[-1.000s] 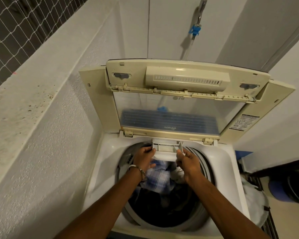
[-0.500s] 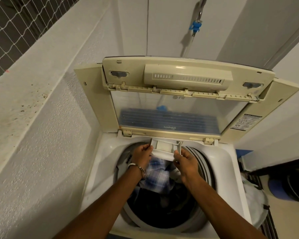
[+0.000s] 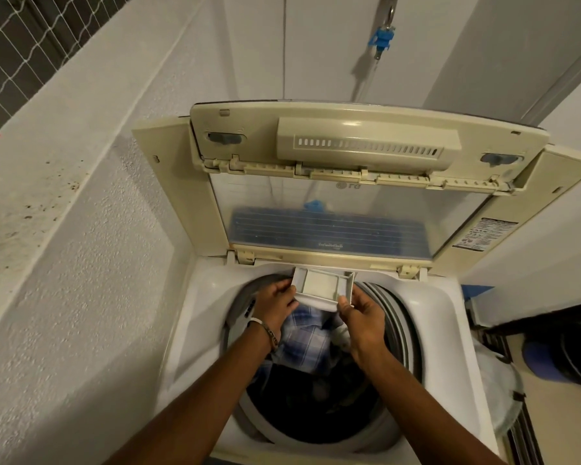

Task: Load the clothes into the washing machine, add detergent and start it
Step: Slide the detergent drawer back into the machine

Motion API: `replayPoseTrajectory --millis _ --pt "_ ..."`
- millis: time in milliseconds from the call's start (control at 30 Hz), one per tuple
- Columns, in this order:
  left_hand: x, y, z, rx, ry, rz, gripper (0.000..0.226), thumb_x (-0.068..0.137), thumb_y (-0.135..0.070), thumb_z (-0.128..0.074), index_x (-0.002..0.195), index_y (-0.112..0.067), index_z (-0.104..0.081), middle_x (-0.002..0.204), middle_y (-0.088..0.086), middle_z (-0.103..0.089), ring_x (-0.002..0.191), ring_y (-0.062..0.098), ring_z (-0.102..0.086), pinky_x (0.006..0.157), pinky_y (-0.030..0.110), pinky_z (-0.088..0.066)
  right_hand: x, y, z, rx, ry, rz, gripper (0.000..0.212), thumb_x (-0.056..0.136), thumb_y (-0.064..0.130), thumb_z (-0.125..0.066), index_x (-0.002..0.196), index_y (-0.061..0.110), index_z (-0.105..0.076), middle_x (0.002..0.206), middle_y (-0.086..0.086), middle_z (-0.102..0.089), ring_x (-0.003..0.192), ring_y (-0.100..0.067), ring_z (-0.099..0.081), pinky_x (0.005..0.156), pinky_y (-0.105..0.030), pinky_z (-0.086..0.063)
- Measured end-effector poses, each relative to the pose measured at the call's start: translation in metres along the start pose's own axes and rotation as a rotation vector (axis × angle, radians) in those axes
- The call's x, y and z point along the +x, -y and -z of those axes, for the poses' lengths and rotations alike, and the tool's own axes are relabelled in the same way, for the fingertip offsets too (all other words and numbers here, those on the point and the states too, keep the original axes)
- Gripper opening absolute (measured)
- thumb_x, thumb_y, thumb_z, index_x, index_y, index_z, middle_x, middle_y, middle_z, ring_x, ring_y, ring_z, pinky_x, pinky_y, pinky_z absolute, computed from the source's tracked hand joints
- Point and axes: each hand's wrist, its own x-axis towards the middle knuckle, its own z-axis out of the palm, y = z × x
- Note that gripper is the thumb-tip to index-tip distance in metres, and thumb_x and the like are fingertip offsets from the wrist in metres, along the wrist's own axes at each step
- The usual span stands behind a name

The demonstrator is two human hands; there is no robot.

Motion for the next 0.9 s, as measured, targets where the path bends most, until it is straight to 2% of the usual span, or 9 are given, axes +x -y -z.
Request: replayPoseTrajectory --millis 133,233,300,467,567,733,900 --pt "0.000 0.001 0.001 0.008 0.008 -0.005 0.030 0.094 -0.005 -0.055 0.123 0.000 -0.056 0.100 0.008 -0.062 0.085 0.011 -0.059 0.079 0.025 -0.052 0.000 0.000 0.000 -0.030 -0.008 0.011 0.030 0.094 0.005 -0.060 0.122 0.011 -0.066 0.102 -0.002 -0.074 0.095 -0.017 -0.071 0.087 -0.035 -0.058" --pt "0.000 0.001 0.001 -0.013 -0.004 -0.008 0.023 0.093 -0.006 -0.057 0.116 -0.003 -0.059 0.091 0.003 -0.062 0.082 0.011 -0.059 0.080 0.028 -0.053 0.006 0.000 0.001 -0.020 -0.019 -0.011 0.027 0.094 0.006 -0.060 0.120 0.011 -0.067 0.095 -0.001 -0.074 0.084 -0.014 -0.069 0.077 -0.029 -0.057" --pt "-0.002 0.000 -0.001 -0.040 -0.007 -0.009 0.019 0.093 -0.007 -0.059 0.111 -0.004 -0.061 0.091 0.002 -0.062 0.082 0.012 -0.060 0.078 0.028 -0.054 0.009 0.002 0.002 -0.019 -0.015 -0.012 0.023 0.095 0.007 -0.059 0.116 0.009 -0.068 0.086 0.001 -0.072 0.075 -0.010 -0.067 0.069 -0.023 -0.055" --pt "-0.004 0.000 -0.003 -0.084 -0.016 0.005 0.004 0.092 -0.009 -0.060 0.094 -0.012 -0.063 0.095 0.005 -0.064 0.085 0.014 -0.062 0.074 0.027 -0.055 0.009 0.009 0.005 -0.086 0.020 0.017 0.018 0.096 0.008 -0.057 0.108 0.007 -0.069 0.078 0.000 -0.069 0.065 -0.006 -0.062 0.059 -0.018 -0.051" --pt "-0.006 0.000 -0.004 -0.109 -0.019 0.016 0.006 0.092 -0.010 -0.060 0.097 -0.008 -0.064 0.101 0.009 -0.064 0.091 0.019 -0.062 0.074 0.028 -0.056 0.013 0.007 0.006 -0.116 0.020 0.042 0.022 0.097 0.015 -0.057 0.115 0.010 -0.069 0.097 -0.011 -0.073 0.086 -0.023 -0.068 0.071 -0.032 -0.057" --pt "-0.007 0.002 -0.008 -0.129 -0.011 0.051 0.014 0.093 -0.007 -0.059 0.105 -0.002 -0.063 0.106 0.013 -0.063 0.102 0.025 -0.059 0.083 0.034 -0.053 0.016 0.012 0.008 -0.112 -0.004 0.026 0.018 0.096 0.018 -0.059 0.109 0.014 -0.070 0.093 -0.005 -0.072 0.091 -0.026 -0.067 0.086 -0.044 -0.056" --pt "-0.005 0.014 -0.008 -0.065 -0.004 -0.007 0.023 0.092 -0.006 -0.059 0.114 -0.002 -0.063 0.108 0.011 -0.064 0.097 0.020 -0.062 0.072 0.019 -0.056 0.019 0.009 0.007 -0.148 -0.049 0.040 0.030 0.095 0.017 -0.061 0.124 0.013 -0.065 0.108 -0.009 -0.071 0.102 -0.028 -0.067 0.093 -0.052 -0.054"
